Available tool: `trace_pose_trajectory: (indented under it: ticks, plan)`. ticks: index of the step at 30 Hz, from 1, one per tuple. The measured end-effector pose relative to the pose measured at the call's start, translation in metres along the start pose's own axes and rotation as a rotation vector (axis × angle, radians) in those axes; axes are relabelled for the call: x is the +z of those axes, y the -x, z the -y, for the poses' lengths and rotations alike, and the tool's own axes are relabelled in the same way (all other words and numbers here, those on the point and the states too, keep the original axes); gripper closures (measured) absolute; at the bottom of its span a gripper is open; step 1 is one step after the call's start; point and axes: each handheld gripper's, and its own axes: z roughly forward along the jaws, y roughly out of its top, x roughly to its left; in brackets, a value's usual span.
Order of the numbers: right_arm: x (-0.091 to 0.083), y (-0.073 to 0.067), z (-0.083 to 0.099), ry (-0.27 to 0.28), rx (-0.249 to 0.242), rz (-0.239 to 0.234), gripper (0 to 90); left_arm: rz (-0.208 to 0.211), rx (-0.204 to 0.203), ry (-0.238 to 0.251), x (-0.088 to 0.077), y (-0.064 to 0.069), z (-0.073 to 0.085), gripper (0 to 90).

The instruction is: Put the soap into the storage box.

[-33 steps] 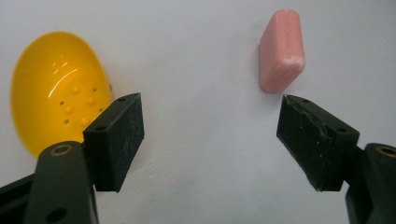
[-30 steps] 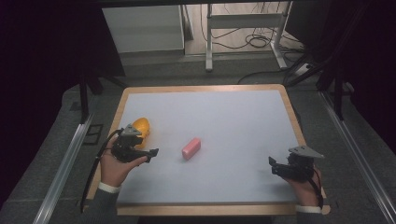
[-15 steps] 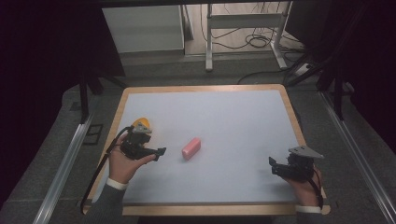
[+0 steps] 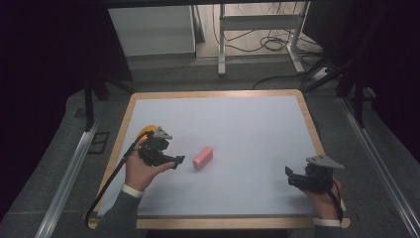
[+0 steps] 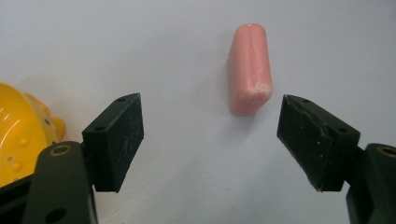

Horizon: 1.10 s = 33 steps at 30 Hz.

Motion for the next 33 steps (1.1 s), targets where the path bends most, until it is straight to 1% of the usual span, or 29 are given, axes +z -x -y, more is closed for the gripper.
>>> trace_pose_trajectory:
  ticks: [6,12,24,26,30,32,33]
  plan:
    - [0.0,0.0,0.0,-0.002,0.0,-0.002,7.6,0.009,0.023,-0.013,0.006,0.008,-0.006,23.2]
    - [0.001,-0.001,0.0,-0.004,-0.005,-0.003,7.5,0.018,0.04,-0.032,0.013,0.013,-0.012,23.1]
    - [0.002,-0.002,0.001,-0.01,-0.007,-0.003,7.5,0.036,0.034,-0.05,0.028,0.016,-0.017,23.4]
    - [0.002,-0.002,0.001,-0.01,-0.006,-0.003,7.5,0.029,0.044,-0.055,0.03,0.019,-0.019,23.4]
    - [0.002,-0.001,0.001,-0.007,-0.006,-0.003,7.6,0.034,0.06,-0.067,0.036,0.023,-0.024,23.3]
    - [0.001,-0.001,0.001,-0.006,-0.006,-0.004,7.5,0.046,0.056,-0.064,0.039,0.025,-0.026,23.3]
    - [0.001,-0.001,0.001,-0.006,-0.006,-0.004,7.5,0.046,0.055,-0.07,0.04,0.024,-0.026,23.4]
